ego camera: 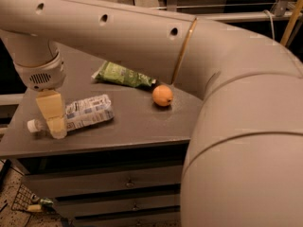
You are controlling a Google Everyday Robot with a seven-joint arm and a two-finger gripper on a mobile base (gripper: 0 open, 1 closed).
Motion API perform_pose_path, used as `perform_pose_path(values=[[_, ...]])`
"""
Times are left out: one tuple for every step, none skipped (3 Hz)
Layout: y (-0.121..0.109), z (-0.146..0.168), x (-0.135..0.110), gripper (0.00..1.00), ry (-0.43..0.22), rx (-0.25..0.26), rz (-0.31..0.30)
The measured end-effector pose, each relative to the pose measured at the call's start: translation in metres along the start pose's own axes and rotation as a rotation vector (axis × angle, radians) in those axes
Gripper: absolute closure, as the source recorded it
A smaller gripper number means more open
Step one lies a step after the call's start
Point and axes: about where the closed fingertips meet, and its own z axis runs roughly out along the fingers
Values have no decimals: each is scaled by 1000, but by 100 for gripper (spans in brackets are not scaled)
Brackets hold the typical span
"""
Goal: Place blue plastic bottle upright
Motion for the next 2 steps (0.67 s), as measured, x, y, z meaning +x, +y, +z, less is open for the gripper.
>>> perform_pose_path(values=[[3,13,-5,0,-7,-11,3],[7,22,-6,0,-9,-28,6]])
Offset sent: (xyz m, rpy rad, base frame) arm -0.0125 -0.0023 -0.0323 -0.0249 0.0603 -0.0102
